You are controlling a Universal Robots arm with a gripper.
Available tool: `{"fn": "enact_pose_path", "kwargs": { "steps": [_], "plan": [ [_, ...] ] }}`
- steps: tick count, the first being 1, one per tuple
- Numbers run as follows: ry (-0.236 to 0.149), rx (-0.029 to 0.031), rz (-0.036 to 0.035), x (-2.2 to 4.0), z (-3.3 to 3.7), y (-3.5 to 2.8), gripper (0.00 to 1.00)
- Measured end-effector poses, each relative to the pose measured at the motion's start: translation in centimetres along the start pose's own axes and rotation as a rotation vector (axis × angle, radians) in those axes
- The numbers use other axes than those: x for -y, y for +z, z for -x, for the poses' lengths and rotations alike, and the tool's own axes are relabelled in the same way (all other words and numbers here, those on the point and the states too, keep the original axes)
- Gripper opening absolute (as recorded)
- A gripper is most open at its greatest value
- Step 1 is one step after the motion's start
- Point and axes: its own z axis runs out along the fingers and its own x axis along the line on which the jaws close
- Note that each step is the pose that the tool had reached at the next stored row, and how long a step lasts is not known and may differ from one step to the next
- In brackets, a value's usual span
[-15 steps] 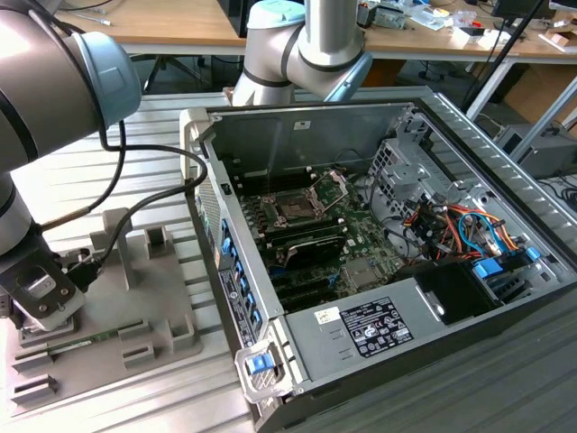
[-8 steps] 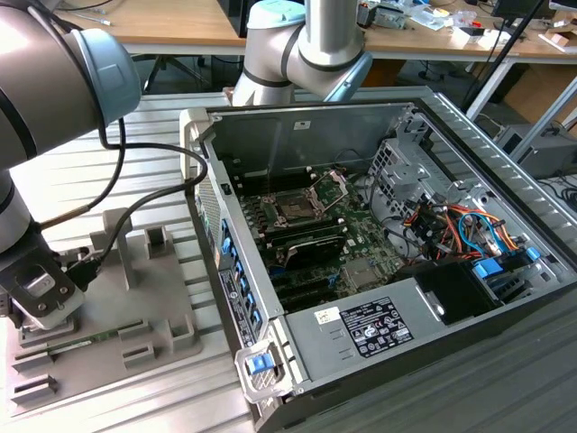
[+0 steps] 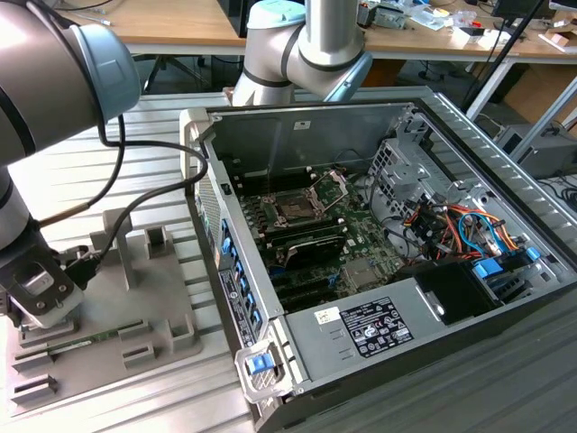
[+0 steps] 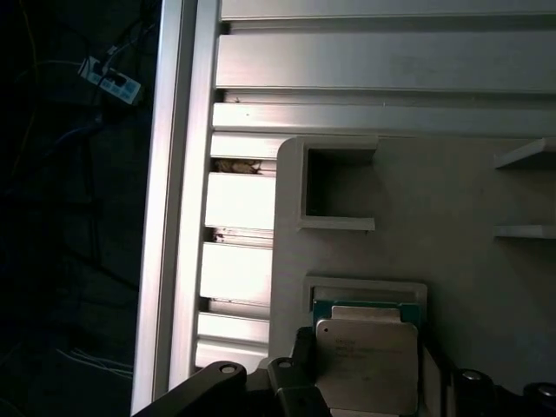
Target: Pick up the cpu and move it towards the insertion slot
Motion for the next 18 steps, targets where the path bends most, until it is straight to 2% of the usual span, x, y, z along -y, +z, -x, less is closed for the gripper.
{"fn": "enact_pose_path", "kwargs": {
  "steps": [11,13,18],
  "plan": [
    [0.0,0.0002,0.0015,-0.01,0.0,-0.25,0.55],
    [0.0,0.0007,0.0081,-0.02,0.0,-0.63,0.55],
    [0.0,0.0006,0.0083,-0.02,0.0,-0.75,0.55]
  ]
}}
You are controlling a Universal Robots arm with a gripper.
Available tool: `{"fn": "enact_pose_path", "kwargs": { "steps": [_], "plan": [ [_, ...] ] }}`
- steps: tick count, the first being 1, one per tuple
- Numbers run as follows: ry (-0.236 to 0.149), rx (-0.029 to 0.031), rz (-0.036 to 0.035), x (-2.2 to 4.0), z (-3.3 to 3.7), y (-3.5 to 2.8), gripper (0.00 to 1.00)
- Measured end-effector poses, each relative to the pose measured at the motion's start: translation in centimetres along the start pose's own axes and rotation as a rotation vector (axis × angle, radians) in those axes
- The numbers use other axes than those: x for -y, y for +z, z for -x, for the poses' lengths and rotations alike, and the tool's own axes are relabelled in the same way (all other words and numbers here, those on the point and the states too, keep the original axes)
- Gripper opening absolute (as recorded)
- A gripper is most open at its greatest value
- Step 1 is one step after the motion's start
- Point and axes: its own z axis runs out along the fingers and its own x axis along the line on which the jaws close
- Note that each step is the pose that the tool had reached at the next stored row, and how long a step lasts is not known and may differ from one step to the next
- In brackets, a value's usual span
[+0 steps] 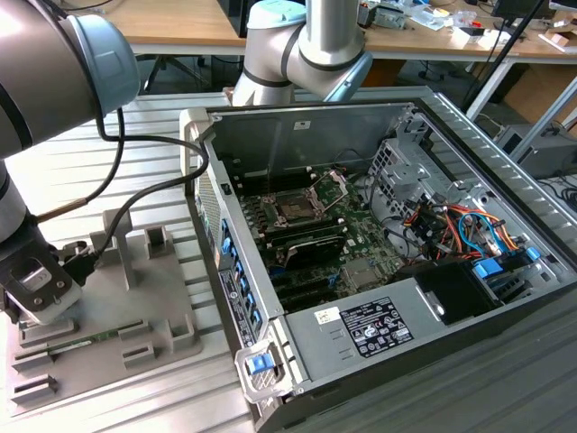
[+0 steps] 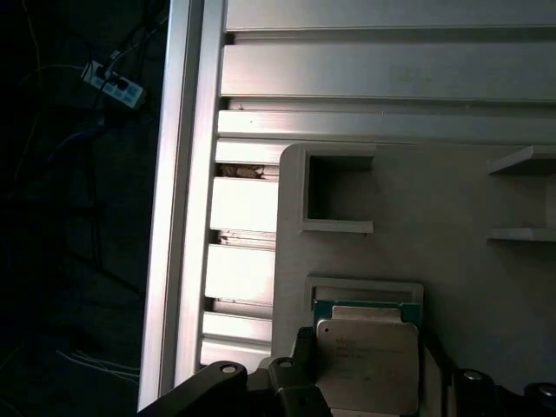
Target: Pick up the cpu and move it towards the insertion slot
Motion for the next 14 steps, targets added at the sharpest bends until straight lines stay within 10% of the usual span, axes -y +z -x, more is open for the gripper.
{"fn": "enact_pose_path", "kwargs": {
  "steps": [14],
  "plan": [
    [0.0,0.0001,0.0001,-0.02,0.0,-0.42,0.55]
  ]
}}
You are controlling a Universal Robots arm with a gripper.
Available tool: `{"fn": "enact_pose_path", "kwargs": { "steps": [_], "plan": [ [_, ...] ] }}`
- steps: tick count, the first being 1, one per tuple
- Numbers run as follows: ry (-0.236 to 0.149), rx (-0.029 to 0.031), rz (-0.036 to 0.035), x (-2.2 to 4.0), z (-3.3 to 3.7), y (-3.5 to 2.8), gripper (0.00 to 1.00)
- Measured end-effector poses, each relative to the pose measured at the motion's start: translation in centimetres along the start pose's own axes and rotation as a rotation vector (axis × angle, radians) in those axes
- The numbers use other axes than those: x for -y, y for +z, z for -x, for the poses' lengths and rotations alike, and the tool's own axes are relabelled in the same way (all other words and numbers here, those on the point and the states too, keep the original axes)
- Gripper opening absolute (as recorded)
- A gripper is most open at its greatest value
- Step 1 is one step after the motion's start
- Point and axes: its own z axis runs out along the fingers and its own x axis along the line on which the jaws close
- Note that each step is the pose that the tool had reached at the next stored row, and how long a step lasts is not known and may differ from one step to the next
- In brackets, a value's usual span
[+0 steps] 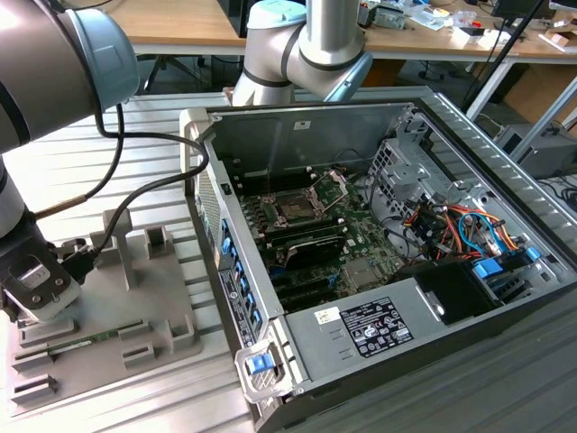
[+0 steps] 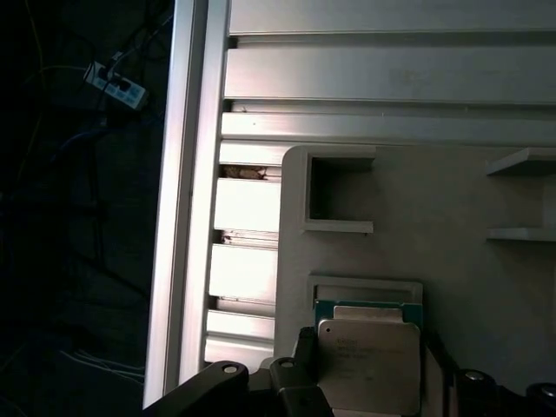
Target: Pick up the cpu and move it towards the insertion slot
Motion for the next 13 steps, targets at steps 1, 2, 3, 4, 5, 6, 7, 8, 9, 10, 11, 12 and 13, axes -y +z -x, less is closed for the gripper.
{"fn": "enact_pose_path", "kwargs": {
  "steps": [1,2,3,4,5,6,7,8,9,10,11,12,13],
  "plan": [
    [0.0,0.0001,0.0,0.0,0.0,-0.02,0.55],
    [0.0,0.0001,0.0001,0.0,0.0,-0.04,0.55],
    [0.0,0.0001,0.0,0.0,0.0,-0.07,0.55],
    [0.0,0.0001,0.0001,0.0,0.0,-0.09,0.55],
    [0.0,0.0001,0.0001,-0.01,0.0,-0.1,0.55],
    [0.0,0.0001,0.0001,-0.01,0.0,-0.12,0.55],
    [0.0,0.0001,0.0001,0.0,0.0,-0.15,0.55],
    [0.0,0.0001,0.0002,-0.01,0.0,-0.15,0.55],
    [0.0,0.0001,0.0001,-0.01,0.0,-0.19,0.55],
    [0.0,0.0001,0.0002,-0.01,0.0,-0.21,0.55],
    [0.0,0.0,0.0001,-0.01,0.0,-0.23,0.55],
    [0.0,0.0001,0.0002,-0.01,0.0,-0.26,0.55],
    [0.0,0.0001,0.0002,-0.01,0.0,-0.27,0.55]
  ]
}}
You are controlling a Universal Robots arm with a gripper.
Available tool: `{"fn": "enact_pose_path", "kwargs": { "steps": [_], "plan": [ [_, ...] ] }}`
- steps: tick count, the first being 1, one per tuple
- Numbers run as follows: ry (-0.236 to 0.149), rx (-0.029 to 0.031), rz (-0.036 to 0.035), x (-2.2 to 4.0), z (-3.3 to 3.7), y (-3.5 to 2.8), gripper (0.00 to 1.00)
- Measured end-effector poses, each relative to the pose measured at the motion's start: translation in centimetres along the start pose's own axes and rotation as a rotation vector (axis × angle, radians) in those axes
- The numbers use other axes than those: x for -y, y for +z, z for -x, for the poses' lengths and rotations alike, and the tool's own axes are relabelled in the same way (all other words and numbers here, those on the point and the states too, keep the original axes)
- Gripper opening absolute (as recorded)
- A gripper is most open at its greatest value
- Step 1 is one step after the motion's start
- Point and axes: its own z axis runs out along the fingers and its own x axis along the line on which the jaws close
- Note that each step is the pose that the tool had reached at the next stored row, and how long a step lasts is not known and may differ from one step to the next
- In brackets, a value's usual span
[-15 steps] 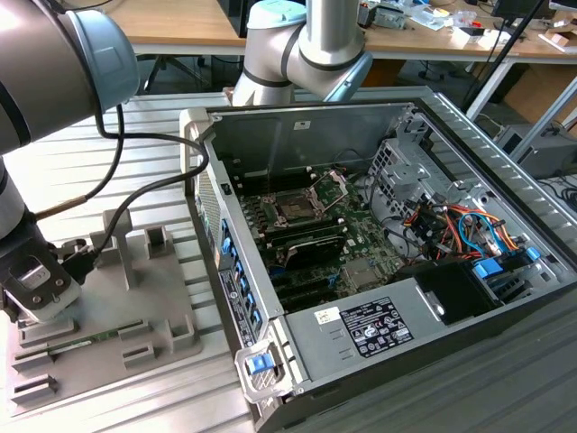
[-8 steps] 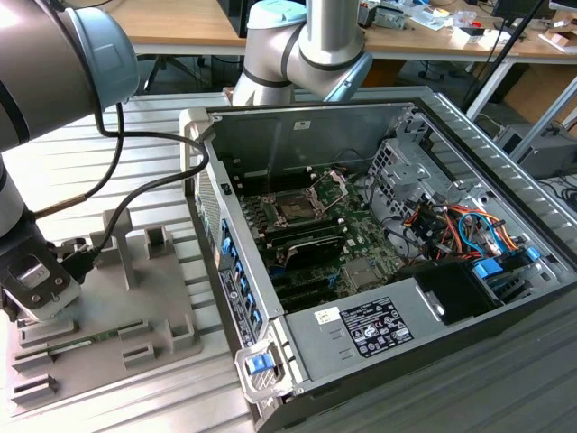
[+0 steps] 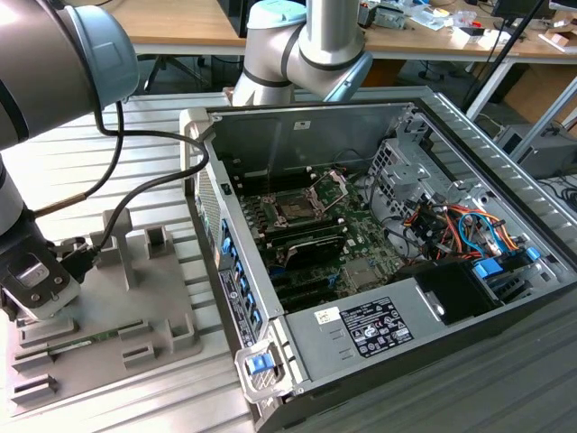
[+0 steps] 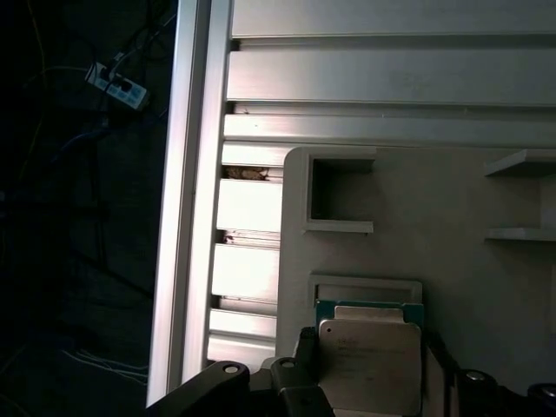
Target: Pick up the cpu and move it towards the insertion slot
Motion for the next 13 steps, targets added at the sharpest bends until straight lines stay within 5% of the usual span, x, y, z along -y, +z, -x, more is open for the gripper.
{"fn": "enact_pose_path", "kwargs": {
  "steps": [13],
  "plan": [
    [0.0,0.0,0.0005,-0.01,0.0,-0.28,0.55]
  ]
}}
